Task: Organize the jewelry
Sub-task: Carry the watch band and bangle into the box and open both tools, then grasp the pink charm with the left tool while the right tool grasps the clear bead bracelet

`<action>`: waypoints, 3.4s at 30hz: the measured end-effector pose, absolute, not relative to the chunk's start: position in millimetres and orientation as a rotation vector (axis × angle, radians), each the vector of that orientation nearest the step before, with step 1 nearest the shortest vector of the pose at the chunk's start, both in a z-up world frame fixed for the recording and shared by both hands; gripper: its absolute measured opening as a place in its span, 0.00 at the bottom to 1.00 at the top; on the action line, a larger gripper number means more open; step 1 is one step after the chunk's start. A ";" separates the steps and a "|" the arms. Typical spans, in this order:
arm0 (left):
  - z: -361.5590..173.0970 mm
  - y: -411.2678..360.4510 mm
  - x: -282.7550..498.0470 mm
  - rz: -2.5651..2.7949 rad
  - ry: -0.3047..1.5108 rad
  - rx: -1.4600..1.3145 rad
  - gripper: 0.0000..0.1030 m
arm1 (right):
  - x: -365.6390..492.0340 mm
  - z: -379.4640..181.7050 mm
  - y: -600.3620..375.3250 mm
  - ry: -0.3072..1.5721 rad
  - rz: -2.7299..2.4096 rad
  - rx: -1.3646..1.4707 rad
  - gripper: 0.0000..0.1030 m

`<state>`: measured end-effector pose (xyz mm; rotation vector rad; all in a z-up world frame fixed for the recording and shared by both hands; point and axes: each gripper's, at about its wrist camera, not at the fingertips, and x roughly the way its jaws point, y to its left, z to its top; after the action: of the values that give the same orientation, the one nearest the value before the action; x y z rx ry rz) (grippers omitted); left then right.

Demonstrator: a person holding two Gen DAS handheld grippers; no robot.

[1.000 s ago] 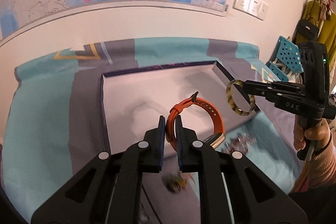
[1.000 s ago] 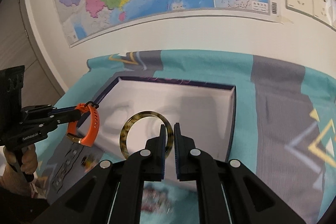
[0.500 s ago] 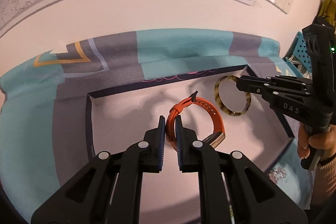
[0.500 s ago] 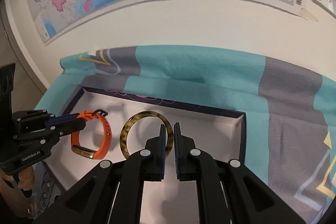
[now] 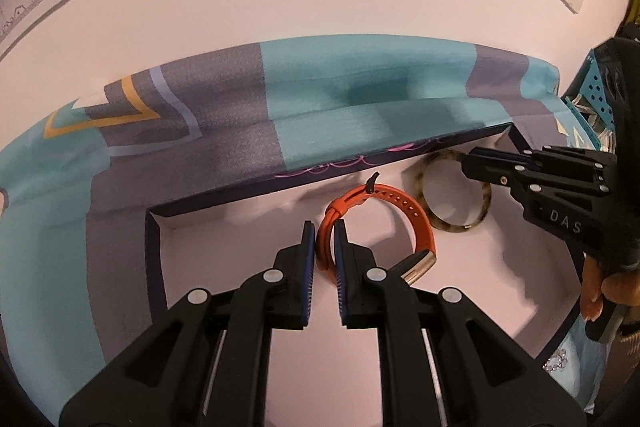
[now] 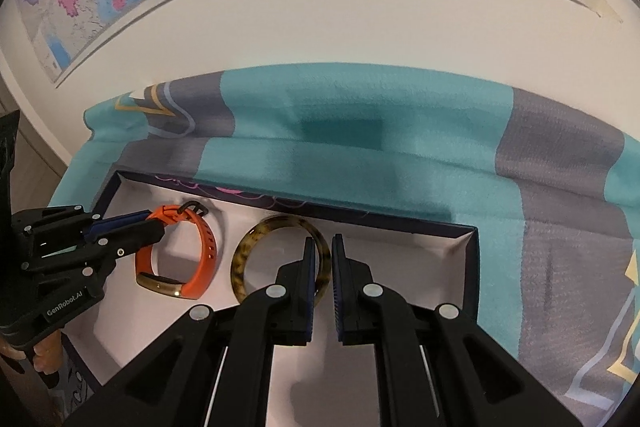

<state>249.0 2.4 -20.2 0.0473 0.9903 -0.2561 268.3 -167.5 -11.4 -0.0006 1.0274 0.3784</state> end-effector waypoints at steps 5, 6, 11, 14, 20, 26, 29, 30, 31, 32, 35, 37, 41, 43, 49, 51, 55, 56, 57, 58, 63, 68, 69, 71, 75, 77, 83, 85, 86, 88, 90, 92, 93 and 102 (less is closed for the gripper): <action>-24.9 7.2 255.4 -0.248 1.027 0.020 0.11 | 269.0 -9.1 -168.7 1.008 0.356 0.009 0.19; -24.7 8.5 256.0 -0.250 1.028 0.010 0.12 | 268.1 -7.7 -168.7 1.001 0.358 0.009 0.21; -15.2 17.1 249.2 -0.234 0.983 -0.019 0.23 | 249.7 4.1 -171.5 0.961 0.391 0.005 0.31; -0.7 21.1 231.9 -0.230 0.920 -0.014 0.34 | 233.5 14.1 -177.3 0.930 0.428 0.014 0.38; 29.3 23.2 182.5 -0.241 0.787 0.022 0.43 | 184.5 35.0 -192.2 0.855 0.500 0.015 0.43; 40.4 25.9 122.8 -0.288 0.718 0.034 0.50 | 132.2 42.8 -202.2 0.832 0.568 -0.003 0.45; 38.1 31.0 98.3 -0.291 0.708 0.036 0.53 | 109.3 38.8 -209.3 0.843 0.598 0.001 0.45; 36.5 33.1 91.6 -0.283 0.707 0.028 0.55 | 104.3 36.1 -211.5 0.853 0.614 0.013 0.45; 34.1 35.6 87.3 -0.273 0.710 0.020 0.56 | 98.2 31.6 -214.4 0.866 0.621 0.019 0.45; 31.4 38.1 82.8 -0.266 0.714 0.013 0.56 | 93.6 27.6 -216.7 0.877 0.616 0.018 0.45; 22.7 42.3 68.0 -0.254 0.732 -0.003 0.56 | 83.3 14.8 -220.4 0.915 0.618 0.029 0.45; 16.0 42.5 58.0 -0.247 0.740 0.000 0.56 | 76.8 7.8 -221.1 0.932 0.619 0.031 0.45; 0.6 40.9 42.1 -0.253 0.767 -0.008 0.56 | 69.4 -3.9 -220.1 0.957 0.603 0.019 0.46; -8.4 39.0 36.9 -0.255 0.787 -0.003 0.56 | 69.6 -8.5 -218.0 0.964 0.593 0.008 0.46; -24.0 34.4 28.4 -0.271 0.824 0.016 0.56 | 69.2 -13.6 -210.9 0.967 0.591 -0.006 0.51; -27.4 32.1 28.7 -0.281 0.839 0.024 0.56 | 70.5 -15.7 -208.8 0.972 0.588 -0.006 0.51; -32.3 27.6 29.8 -0.285 0.856 0.039 0.52 | 70.5 -15.7 -206.2 0.971 0.587 -0.008 0.51; -33.3 27.2 30.2 -0.283 0.861 0.039 0.50 | 70.2 -15.5 -206.4 0.969 0.585 -0.007 0.51; -35.1 26.9 31.0 -0.290 0.867 0.039 0.49 | 70.1 -15.0 -207.2 0.967 0.584 -0.003 0.51; -36.3 26.3 31.4 -0.295 0.872 0.038 0.47 | 70.1 -15.0 -207.6 0.966 0.585 0.001 0.51; -42.2 22.7 34.5 -0.315 0.893 0.038 0.42 | 70.8 -16.5 -207.3 0.971 0.584 0.009 0.51; -43.0 22.0 36.0 -0.306 0.898 0.049 0.24 | 71.6 -15.2 -207.8 0.970 0.587 0.013 0.51; -42.9 22.9 36.2 -0.299 0.899 0.049 0.21 | 71.6 -15.2 -207.9 0.970 0.587 0.013 0.51; -42.4 27.6 37.9 -0.279 0.905 0.034 0.19 | 71.3 -15.4 -207.8 0.970 0.587 0.013 0.51; -40.3 32.7 37.8 -0.213 0.897 0.050 0.19 | 70.3 -15.2 -207.3 0.963 0.587 0.009 0.51; -37.8 34.3 36.4 -0.223 0.892 0.035 0.24 | 69.7 -15.1 -205.4 0.958 0.588 -0.005 0.51; -25.5 32.4 23.1 -0.260 0.837 0.036 0.31 | 68.9 -17.2 -201.3 0.965 0.596 -0.021 0.29; -22.5 29.4 18.9 -0.289 0.826 0.041 0.33 | 66.9 -15.1 -200.8 0.961 0.604 -0.027 0.12; -21.4 27.0 16.4 -0.303 0.820 0.048 0.33 | 65.8 -14.2 -200.4 0.957 0.604 -0.037 0.09; -20.6 21.2 12.3 -0.338 0.813 0.061 0.34 | 64.5 -11.2 -202.0 0.945 0.602 -0.029 0.08; -21.3 14.6 8.9 -0.367 0.812 0.074 0.34 | 63.4 -6.1 -205.3 0.931 0.609 -0.010 0.08; -23.1 9.5 7.4 -0.389 0.813 0.083 0.34 | 62.5 -1.1 -207.3 0.920 0.619 0.008 0.08; -24.6 6.8 7.4 -0.398 0.816 0.088 0.34 | 62.1 2.4 -209.0 0.913 0.631 0.027 0.08; -39.5 3.8 18.3 -0.394 0.869 0.071 0.32 | 61.0 37.8 -219.5 0.826 0.663 0.099 0.08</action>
<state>18.3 3.8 -39.5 0.0709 0.8688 -0.3945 61.0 -219.5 37.8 0.0986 0.8259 0.6635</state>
